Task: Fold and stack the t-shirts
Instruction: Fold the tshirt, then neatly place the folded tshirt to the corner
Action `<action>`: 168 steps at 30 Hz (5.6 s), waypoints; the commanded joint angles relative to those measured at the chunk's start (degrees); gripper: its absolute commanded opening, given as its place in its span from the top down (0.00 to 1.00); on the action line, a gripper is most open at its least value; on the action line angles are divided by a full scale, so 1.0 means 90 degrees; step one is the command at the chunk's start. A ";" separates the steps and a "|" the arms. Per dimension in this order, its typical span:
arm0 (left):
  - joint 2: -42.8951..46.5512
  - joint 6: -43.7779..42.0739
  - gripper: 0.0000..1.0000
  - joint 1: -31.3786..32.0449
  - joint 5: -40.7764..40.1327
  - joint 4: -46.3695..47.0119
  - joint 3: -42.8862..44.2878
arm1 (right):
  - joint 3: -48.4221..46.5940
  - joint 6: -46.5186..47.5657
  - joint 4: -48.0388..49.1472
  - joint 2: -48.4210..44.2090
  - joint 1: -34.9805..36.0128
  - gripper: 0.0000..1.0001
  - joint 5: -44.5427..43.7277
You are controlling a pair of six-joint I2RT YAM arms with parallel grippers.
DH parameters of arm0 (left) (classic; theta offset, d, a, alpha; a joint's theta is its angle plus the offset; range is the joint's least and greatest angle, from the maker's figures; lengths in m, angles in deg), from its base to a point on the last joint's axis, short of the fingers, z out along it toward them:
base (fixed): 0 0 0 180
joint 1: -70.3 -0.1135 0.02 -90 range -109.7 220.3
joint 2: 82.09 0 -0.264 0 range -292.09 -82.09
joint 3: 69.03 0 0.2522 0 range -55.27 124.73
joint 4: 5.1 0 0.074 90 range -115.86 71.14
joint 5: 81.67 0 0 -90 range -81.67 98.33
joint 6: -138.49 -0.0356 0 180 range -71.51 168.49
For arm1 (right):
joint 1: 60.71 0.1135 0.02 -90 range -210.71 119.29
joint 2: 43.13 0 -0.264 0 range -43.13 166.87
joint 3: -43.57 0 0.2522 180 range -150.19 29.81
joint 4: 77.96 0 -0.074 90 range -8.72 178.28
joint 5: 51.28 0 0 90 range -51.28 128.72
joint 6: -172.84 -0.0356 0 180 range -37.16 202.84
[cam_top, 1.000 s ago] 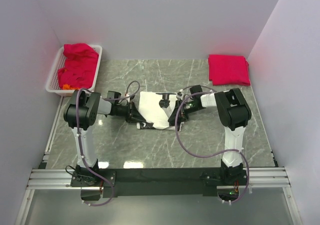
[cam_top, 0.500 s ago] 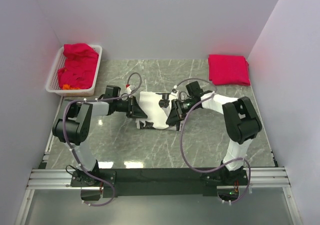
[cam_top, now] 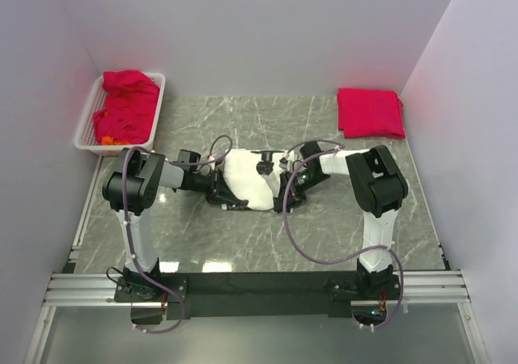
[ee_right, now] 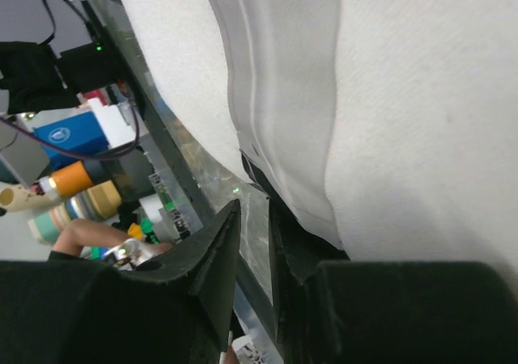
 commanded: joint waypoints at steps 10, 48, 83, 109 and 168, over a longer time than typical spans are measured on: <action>0.2254 -0.3169 0.70 -0.0103 -0.1733 -0.1991 0.0999 | 0.0263 0.0977 -0.0233 -0.2519 -0.0516 0.65 -0.1366; 0.0946 -0.8318 0.85 0.4840 -0.6286 0.0850 0.0618 | 0.1613 -0.1856 0.1828 -0.1829 -0.2382 0.13 -0.0832; 0.1151 -0.6589 0.99 0.3961 -0.4020 -0.0010 0.2210 | 0.1447 -0.6162 0.5549 -0.0549 -0.1386 0.04 -0.2451; 0.1092 -0.5623 0.82 0.3493 -0.3825 -0.0448 0.2698 | -0.0866 -0.3909 0.2827 0.0008 -0.1200 1.00 -0.3644; 0.2528 -0.4060 0.01 0.1657 -0.3991 -0.2549 0.2005 | -0.7645 0.2216 0.1174 0.1229 -0.2626 1.00 -0.6203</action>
